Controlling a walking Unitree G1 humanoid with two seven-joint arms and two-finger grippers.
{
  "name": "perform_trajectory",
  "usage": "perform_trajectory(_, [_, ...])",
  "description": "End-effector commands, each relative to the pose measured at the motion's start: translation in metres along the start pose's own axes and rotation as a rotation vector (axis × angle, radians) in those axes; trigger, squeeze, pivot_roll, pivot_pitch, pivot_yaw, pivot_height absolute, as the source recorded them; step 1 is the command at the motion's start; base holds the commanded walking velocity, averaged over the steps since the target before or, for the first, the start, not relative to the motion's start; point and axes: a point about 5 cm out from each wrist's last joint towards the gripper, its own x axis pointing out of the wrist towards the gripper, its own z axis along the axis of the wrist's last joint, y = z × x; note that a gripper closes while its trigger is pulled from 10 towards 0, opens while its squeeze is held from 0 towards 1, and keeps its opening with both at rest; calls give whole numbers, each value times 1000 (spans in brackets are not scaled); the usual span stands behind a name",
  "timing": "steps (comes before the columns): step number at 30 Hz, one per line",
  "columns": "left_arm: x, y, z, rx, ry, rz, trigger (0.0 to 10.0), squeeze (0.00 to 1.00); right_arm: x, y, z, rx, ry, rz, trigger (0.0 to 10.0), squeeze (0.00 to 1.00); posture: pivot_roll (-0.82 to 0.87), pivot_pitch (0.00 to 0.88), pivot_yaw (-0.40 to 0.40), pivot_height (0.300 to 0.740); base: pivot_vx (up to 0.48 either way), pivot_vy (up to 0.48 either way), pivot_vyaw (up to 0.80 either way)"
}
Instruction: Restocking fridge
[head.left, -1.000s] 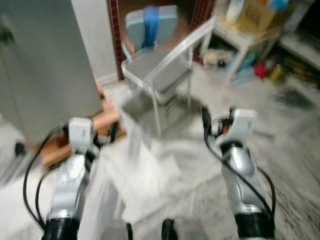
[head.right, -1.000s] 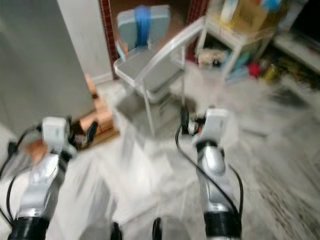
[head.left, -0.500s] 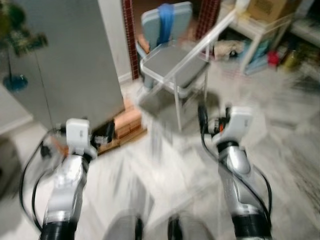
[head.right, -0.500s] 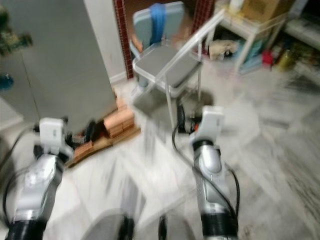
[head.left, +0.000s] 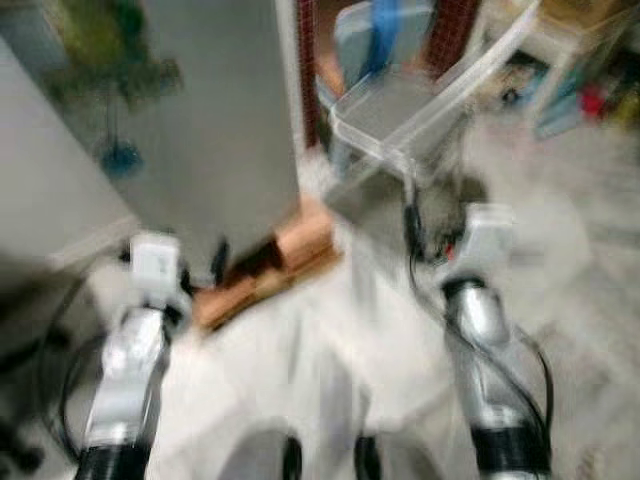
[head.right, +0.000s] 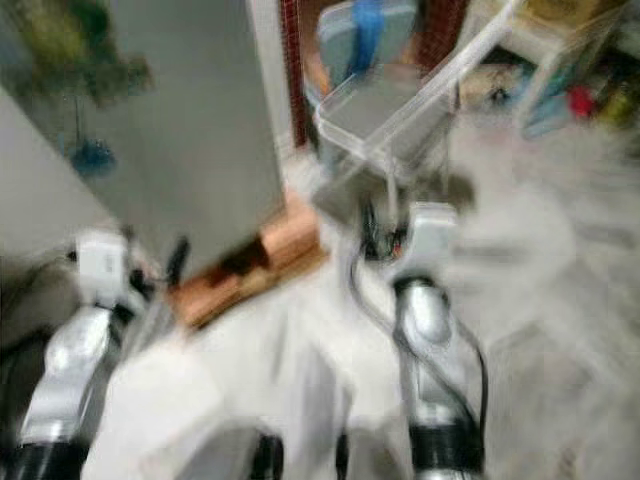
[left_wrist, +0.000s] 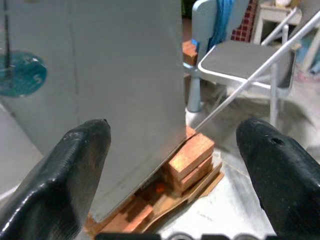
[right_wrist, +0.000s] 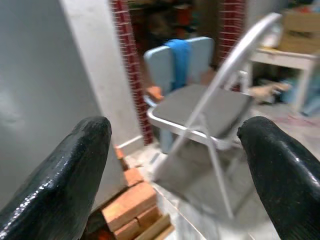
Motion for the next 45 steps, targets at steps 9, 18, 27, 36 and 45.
perform_trajectory(9, [2, 0, 2, 3, 5, -13, 10000, 0, -2, 4, -2, -13, -7, 11, 10000, 0, 35, 137, 40, 740, 0, 480, 0])
perform_trajectory(18, [2, 3, 2, 15, -4, -12, 10000, 0, 2, 0, -1, -27, -8, 13, 10000, 0, 45, 139, 20, 740, 0, 480, 0])
perform_trajectory(27, [4, 11, 10, 32, -36, 12, 10000, 0, 6, 14, 10, -90, -47, 103, 10000, 0, 42, 147, 1, 740, 0, 480, 0])
perform_trajectory(36, [-1, 4, 4, 23, -28, -19, 10000, 0, 9, 14, 4, -82, -25, 105, 10000, 0, 60, 140, -17, 740, 0, 466, -178])
perform_trajectory(45, [-1, -2, 1, 22, -26, -42, 10000, 0, 5, 16, 0, -84, -11, 125, 10000, 0, 51, 136, -35, 740, 312, 329, -800])
